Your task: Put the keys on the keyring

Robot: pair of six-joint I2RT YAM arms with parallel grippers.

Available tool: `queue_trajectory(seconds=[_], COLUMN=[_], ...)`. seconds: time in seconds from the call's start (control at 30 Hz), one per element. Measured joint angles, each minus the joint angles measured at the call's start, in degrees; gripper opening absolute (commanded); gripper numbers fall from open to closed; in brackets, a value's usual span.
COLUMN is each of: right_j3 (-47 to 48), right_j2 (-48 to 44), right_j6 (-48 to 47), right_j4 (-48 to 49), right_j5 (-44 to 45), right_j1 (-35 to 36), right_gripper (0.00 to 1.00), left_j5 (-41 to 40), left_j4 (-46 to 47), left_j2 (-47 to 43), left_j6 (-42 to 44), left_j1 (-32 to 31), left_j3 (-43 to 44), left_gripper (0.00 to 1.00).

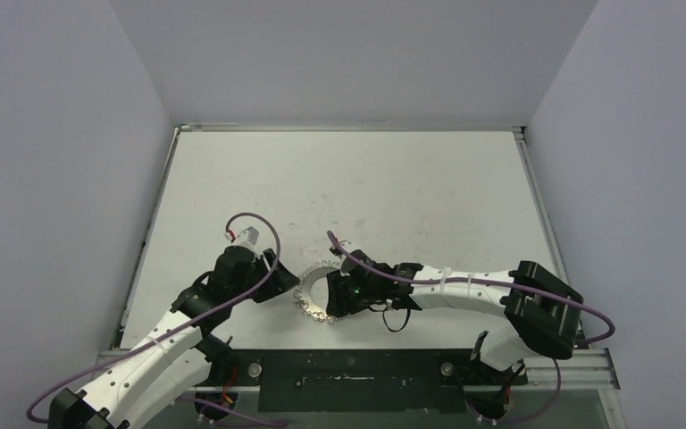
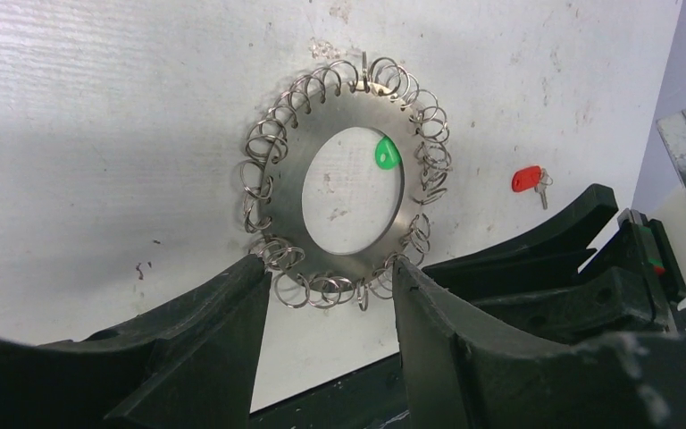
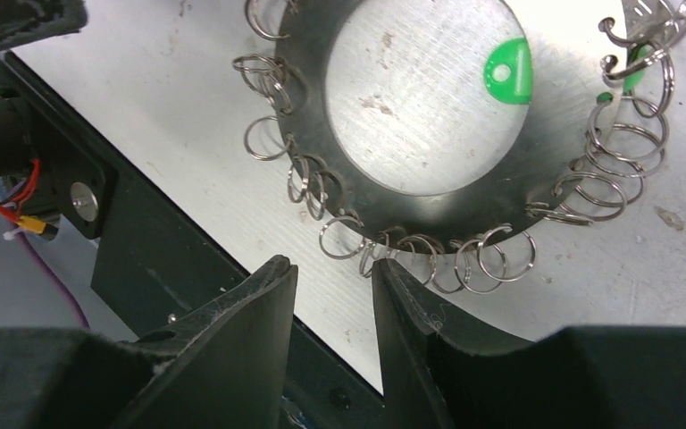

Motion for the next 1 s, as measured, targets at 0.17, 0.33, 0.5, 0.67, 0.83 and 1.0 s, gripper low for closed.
queue_trajectory(seconds=[0.17,0.33,0.5,0.67,0.83,1.0], right_j3=[0.0,0.0,0.0,0.0,0.0,0.0], right_j2=[1.0,1.5,1.9,3.5,4.4,4.5], right_j6=[0.6,1.1,1.6,1.7,1.8,1.9], right_j4=[-1.8,-2.6,-2.3,-1.2,-0.3,-0.1], right_j5=[1.1,1.9,1.8,1.6,1.4,1.1], right_j1=[0.0,0.0,0.0,0.0,0.0,0.0], right_gripper=[0.37,0.37,0.36,0.34,0.32,0.27], left_j5=[1.3,1.8,1.9,1.9,1.9,1.9], left_j4=[0.0,0.0,0.0,0.0,0.1,0.1], left_j2=[2.3,4.4,4.8,4.8,4.6,4.6], left_j6=[0.3,0.8,1.1,1.1,1.1,1.1], left_j1=[0.2,0.2,0.2,0.2,0.2,0.2], left_j3=[0.0,0.0,0.0,0.0,0.0,0.0], left_gripper=[0.51,0.51,0.51,0.51,0.51,0.51])
